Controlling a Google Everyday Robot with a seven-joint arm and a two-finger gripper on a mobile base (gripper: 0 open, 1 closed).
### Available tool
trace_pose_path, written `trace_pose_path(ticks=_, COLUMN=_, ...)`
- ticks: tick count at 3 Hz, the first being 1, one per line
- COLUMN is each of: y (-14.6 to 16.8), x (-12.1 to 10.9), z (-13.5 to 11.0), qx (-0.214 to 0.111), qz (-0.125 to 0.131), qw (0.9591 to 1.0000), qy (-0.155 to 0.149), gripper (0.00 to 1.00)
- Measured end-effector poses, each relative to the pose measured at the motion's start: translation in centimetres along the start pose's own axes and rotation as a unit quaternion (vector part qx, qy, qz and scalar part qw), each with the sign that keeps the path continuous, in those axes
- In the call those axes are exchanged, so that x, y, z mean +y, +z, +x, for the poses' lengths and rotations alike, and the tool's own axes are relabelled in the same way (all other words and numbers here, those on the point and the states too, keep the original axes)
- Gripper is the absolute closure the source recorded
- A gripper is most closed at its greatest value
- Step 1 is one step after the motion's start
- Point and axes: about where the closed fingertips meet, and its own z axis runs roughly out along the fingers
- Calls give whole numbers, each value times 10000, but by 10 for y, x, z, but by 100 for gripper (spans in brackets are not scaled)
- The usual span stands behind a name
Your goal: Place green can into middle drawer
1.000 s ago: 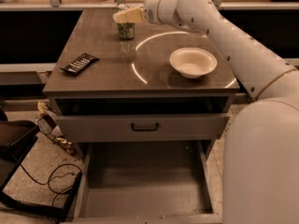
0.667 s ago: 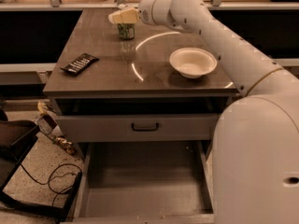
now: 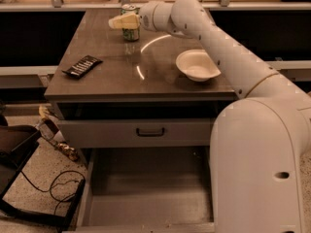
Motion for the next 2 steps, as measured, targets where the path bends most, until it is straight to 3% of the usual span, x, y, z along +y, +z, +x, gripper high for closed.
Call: trace_pose_path(ticks=2, y=28, x=-5, z=16, qx=-163, qz=-107, qw=9998, qy=-5, gripper=0)
